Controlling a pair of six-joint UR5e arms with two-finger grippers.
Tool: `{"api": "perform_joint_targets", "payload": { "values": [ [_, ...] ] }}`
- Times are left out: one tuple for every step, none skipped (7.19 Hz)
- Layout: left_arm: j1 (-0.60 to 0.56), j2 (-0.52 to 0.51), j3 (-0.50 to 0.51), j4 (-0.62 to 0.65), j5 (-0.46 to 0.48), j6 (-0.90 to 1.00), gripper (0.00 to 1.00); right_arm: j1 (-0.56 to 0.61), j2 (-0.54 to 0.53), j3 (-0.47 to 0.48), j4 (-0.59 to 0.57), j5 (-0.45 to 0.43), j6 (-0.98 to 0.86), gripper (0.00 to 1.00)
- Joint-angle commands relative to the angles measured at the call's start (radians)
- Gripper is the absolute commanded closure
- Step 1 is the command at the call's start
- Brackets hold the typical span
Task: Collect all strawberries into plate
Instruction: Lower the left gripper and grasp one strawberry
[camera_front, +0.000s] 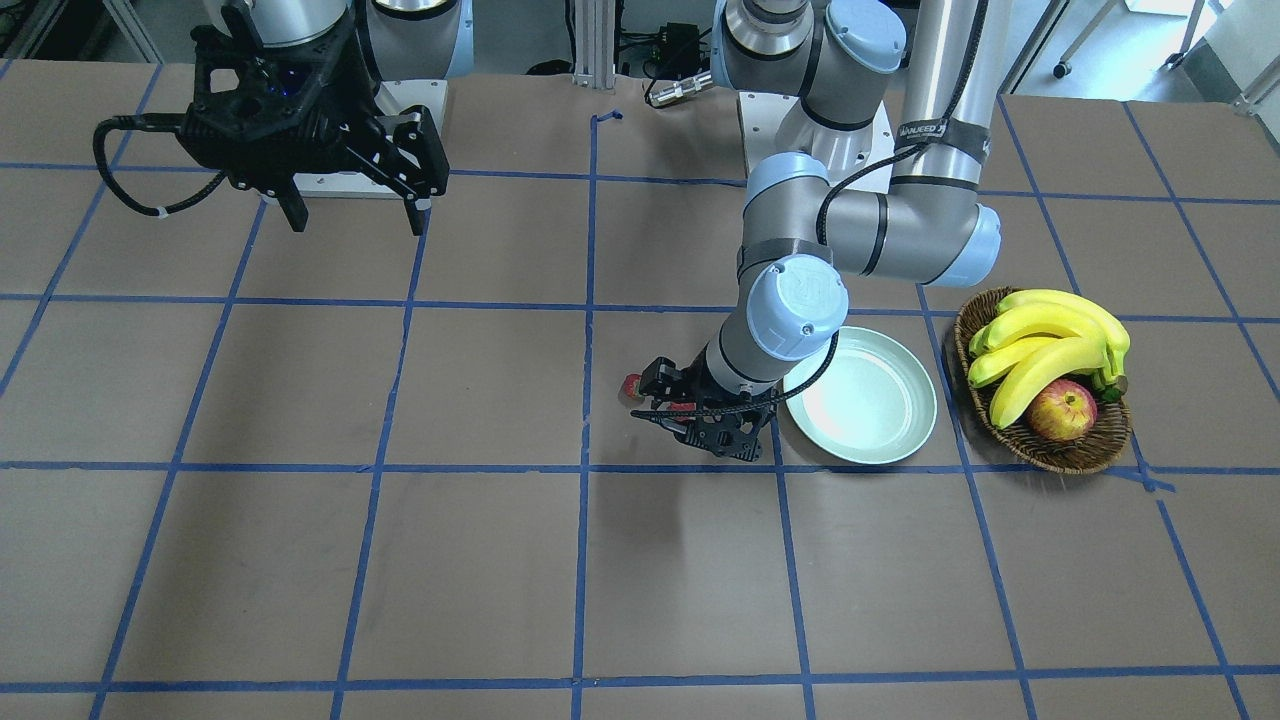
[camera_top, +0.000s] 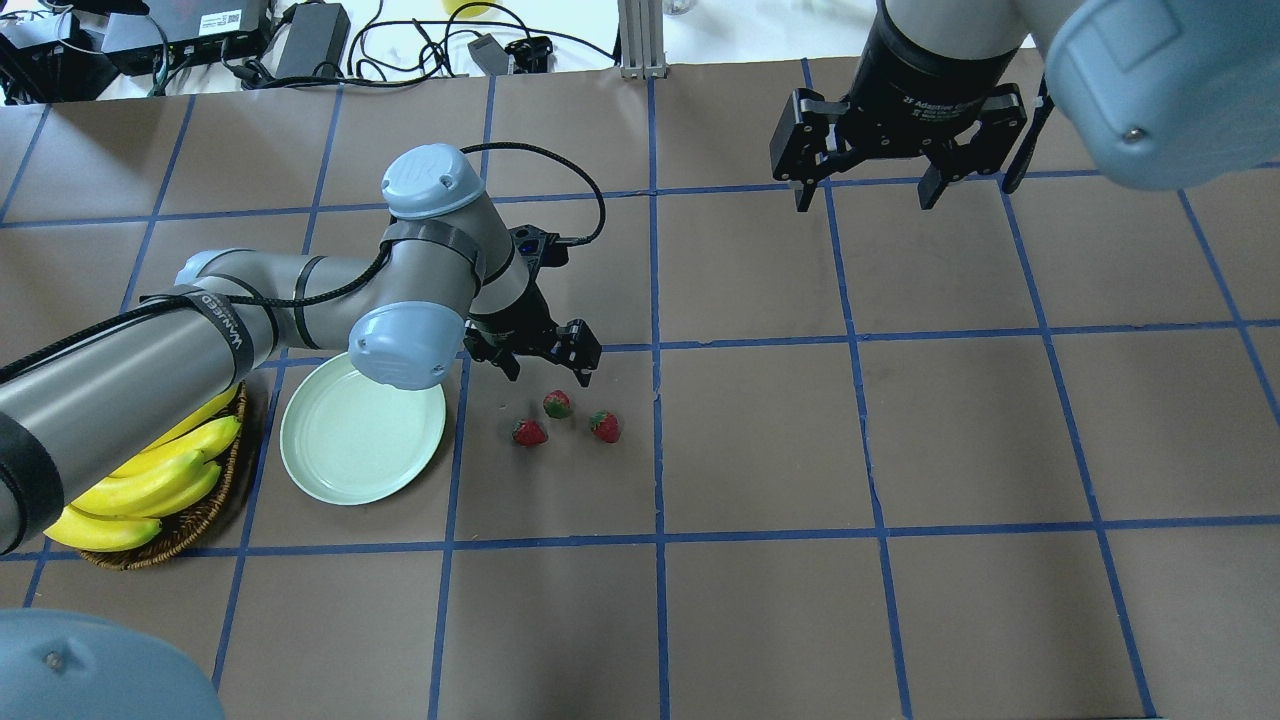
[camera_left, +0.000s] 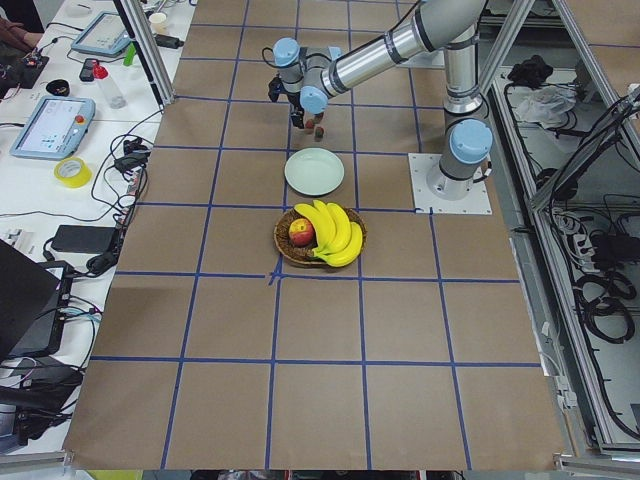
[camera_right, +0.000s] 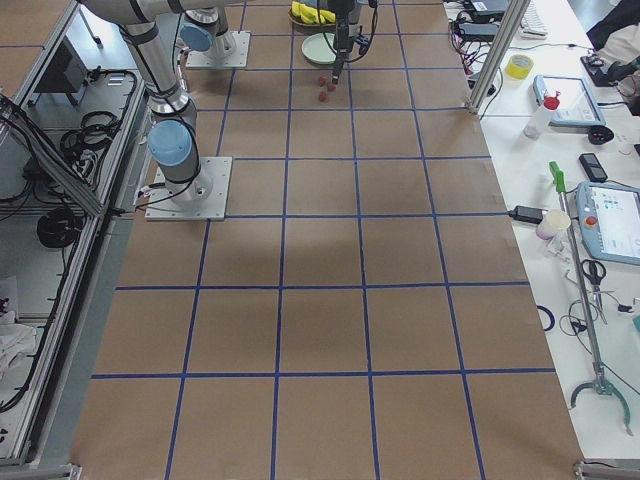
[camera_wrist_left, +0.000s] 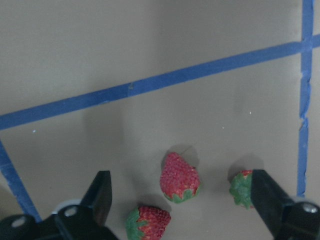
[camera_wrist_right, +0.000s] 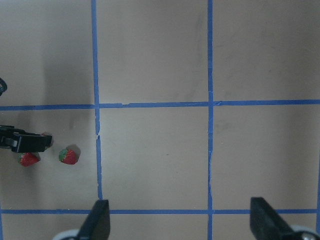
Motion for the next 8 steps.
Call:
{"api": "perform_joint_targets", "payload": {
  "values": [
    [-0.002,-0.006,-0.026,-0.002,0.005,0.035,0.03,-0.001,0.000,0.010,-0.037,0.012,0.001,0.00],
    [-0.002,-0.008,-0.044,-0.005,0.010,0.034,0.13,-0.001,0.000,0.012,-0.037,0.012,-0.001,0.00],
    [0.000,-0.006,-0.047,-0.005,0.010,0.035,0.25,-0.001,0.000,0.013,-0.039,0.012,-0.002,0.00],
    [-0.002,-0.010,-0.044,-0.010,0.008,0.043,0.64,-0.001,0.000,0.013,-0.039,0.012,-0.005,0.00],
    [0.000,-0.011,-0.044,-0.010,0.008,0.061,1.00,-0.001,0.000,0.013,-0.040,0.012,-0.005,0.00],
    [-0.002,-0.013,-0.044,-0.010,0.005,0.060,1.00,-0.001,0.002,0.013,-0.040,0.012,-0.007,0.00],
    [-0.002,-0.013,-0.044,-0.010,0.002,0.052,1.00,-0.001,0.002,0.013,-0.040,0.012,-0.007,0.00],
    [-0.002,-0.010,-0.041,-0.001,0.000,0.058,1.00,-0.001,0.002,0.013,-0.043,0.012,-0.007,0.00]
  ]
}}
